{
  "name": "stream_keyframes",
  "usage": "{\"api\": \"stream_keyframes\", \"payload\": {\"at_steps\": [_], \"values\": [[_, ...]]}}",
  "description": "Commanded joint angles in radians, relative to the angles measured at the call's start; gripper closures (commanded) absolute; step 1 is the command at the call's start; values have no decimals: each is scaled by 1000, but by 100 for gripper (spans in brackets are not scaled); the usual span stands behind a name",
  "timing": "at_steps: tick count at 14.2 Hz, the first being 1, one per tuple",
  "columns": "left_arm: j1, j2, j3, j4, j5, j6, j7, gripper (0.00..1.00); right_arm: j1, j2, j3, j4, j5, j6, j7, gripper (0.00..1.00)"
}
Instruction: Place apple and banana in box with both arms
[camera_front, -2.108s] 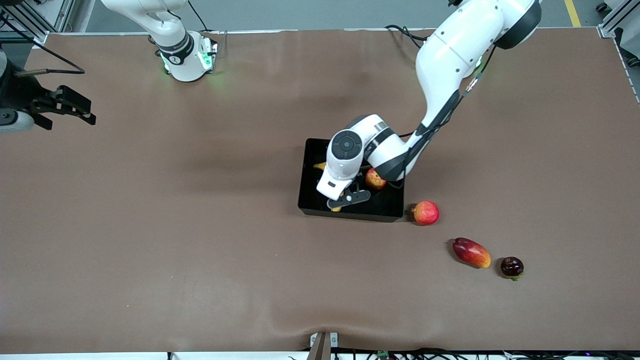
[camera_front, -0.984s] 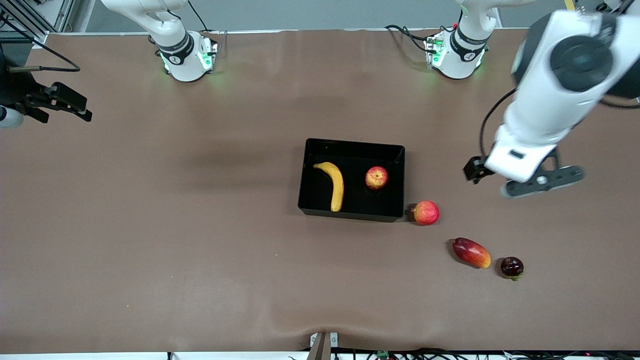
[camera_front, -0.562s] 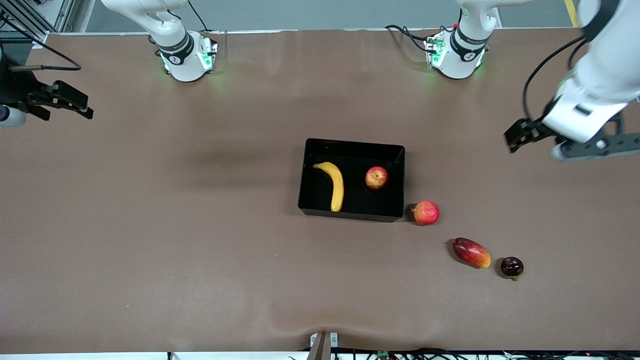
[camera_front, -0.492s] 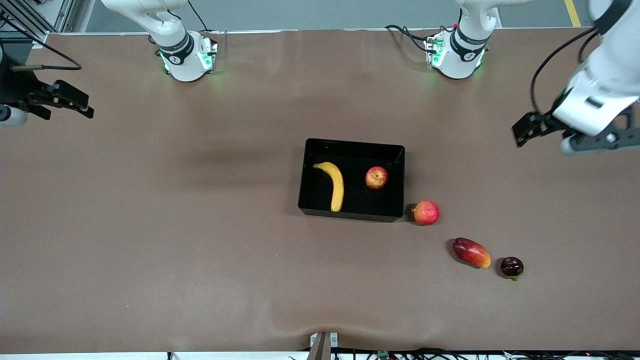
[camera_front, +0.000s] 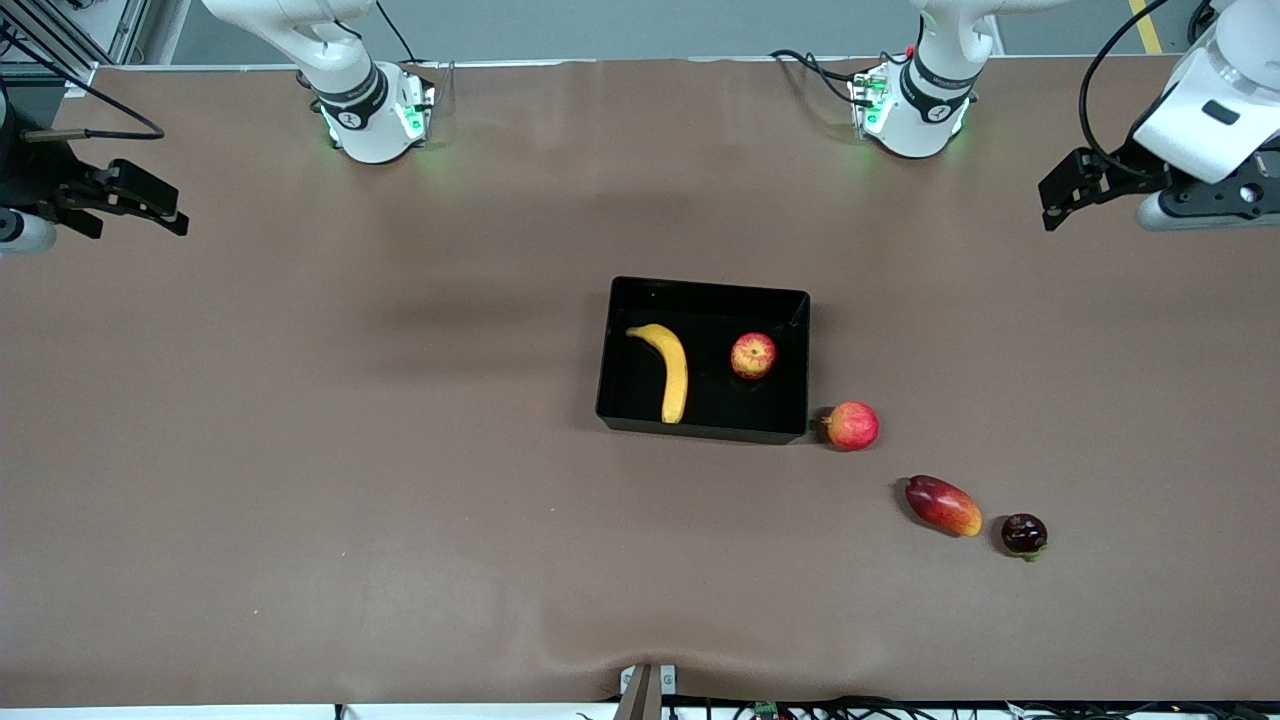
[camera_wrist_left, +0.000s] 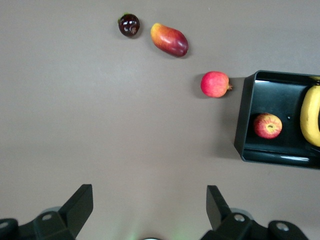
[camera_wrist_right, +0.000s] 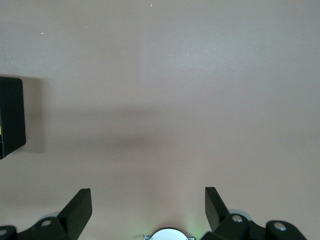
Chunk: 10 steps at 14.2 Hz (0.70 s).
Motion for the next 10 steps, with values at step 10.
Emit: {"api": "stream_keyframes", "payload": {"at_steps": [10], "values": [[-19, -3, 38, 47, -28, -38, 16, 0, 4, -21, 3, 6, 2, -46, -17, 0]]}}
